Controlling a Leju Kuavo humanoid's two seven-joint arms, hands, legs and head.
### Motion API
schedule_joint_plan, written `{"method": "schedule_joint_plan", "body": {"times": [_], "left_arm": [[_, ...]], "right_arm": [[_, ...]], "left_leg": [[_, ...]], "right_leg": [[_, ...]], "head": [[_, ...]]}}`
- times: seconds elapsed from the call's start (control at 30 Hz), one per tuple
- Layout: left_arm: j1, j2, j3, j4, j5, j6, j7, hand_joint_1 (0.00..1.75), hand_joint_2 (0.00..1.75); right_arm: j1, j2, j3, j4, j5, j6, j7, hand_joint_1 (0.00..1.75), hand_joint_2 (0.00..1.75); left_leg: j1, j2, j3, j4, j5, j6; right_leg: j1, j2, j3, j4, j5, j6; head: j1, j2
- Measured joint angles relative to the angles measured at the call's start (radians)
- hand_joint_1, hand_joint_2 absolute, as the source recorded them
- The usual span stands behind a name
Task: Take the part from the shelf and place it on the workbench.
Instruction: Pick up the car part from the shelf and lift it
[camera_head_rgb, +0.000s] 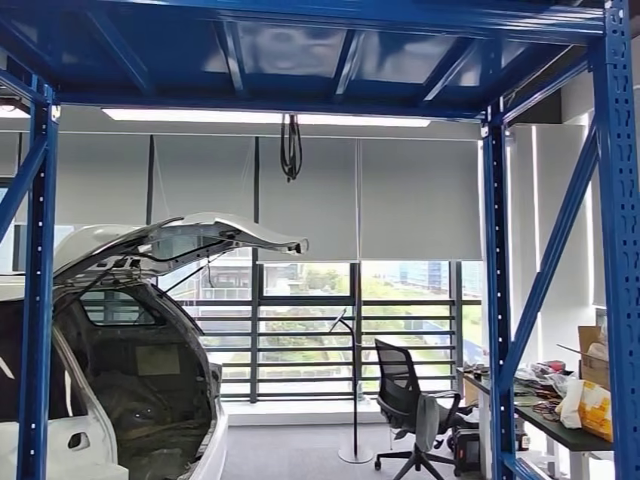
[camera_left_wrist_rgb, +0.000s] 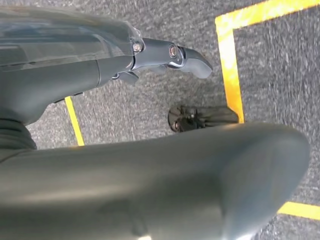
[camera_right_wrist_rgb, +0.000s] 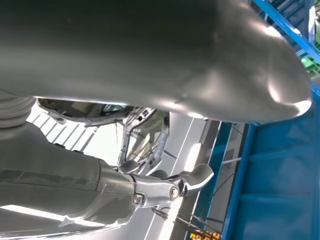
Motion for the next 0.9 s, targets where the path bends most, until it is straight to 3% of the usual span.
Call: {"method": "schedule_joint_plan", "body": {"times": [0.3, 0.9], "left_arm": [[0.0, 0.0, 0.006, 0.001, -0.001, 0.0, 0.0, 0.0, 0.0], [0.0, 0.0, 0.007, 0.001, -0.004, -0.003, -0.006, 0.0, 0.0]], "right_arm": [[0.006, -0.023, 0.0, 0.001, 0.004, -0.003, -0.01, 0.0, 0.0], [0.024, -0.041, -0.001, 0.001, 0.009, -0.007, -0.023, 0.0, 0.0]], "left_leg": [[0.005, 0.0, 0.0, -0.005, 0.003, -0.017], [-0.003, 0.0, 0.0, -0.004, 0.003, -0.016]], "right_leg": [[0.006, -0.001, 0.0, 0.001, -0.001, -0.007], [-0.001, -0.001, 0.001, 0.001, 0.0, -0.007]], "head": [[0.0, 0.0], [0.0, 0.0]]}}
